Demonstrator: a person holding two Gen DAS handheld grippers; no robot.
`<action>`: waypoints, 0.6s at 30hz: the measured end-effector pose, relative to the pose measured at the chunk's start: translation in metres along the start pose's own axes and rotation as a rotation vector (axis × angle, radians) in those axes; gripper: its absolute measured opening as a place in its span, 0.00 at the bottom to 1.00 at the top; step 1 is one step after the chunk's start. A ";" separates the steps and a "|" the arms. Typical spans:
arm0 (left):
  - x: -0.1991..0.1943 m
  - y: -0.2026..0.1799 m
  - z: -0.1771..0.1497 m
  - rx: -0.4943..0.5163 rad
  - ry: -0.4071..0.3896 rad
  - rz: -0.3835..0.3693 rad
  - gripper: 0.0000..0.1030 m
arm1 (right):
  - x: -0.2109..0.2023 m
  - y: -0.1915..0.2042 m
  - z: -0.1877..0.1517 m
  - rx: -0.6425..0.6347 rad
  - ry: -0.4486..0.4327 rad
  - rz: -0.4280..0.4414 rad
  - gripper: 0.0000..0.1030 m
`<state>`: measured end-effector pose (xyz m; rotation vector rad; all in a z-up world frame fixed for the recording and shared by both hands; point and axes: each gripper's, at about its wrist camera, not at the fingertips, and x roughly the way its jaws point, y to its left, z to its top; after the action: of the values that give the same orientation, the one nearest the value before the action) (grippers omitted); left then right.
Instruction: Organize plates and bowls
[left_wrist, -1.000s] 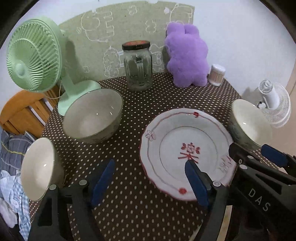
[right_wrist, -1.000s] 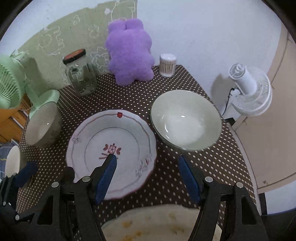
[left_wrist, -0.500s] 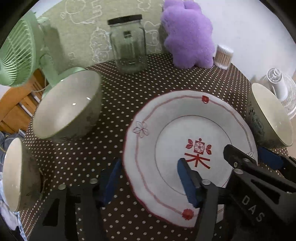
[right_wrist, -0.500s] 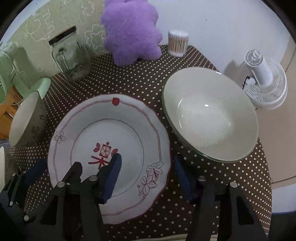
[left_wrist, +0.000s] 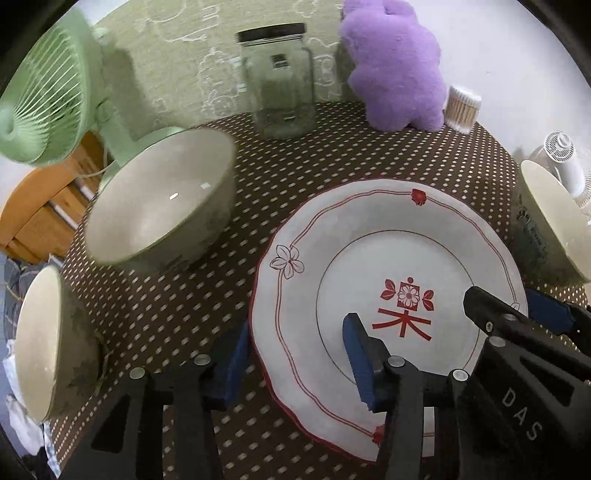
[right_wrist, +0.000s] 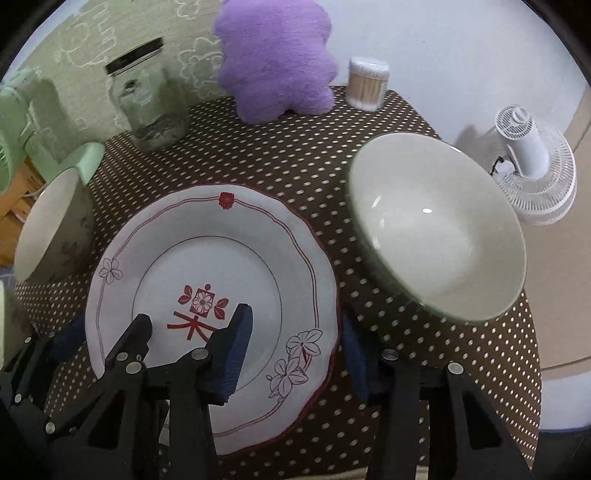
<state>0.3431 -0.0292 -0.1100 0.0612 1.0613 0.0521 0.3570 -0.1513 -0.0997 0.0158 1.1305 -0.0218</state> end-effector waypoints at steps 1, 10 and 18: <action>-0.002 0.004 -0.004 -0.004 0.003 0.006 0.49 | -0.001 0.004 -0.002 -0.011 0.005 0.006 0.50; -0.023 0.044 -0.043 -0.073 0.048 0.030 0.49 | -0.016 0.044 -0.030 -0.092 0.049 0.053 0.49; -0.038 0.070 -0.072 -0.121 0.095 0.042 0.49 | -0.028 0.070 -0.057 -0.137 0.090 0.085 0.49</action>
<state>0.2607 0.0396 -0.1067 -0.0283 1.1497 0.1587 0.2950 -0.0797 -0.0985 -0.0579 1.2183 0.1327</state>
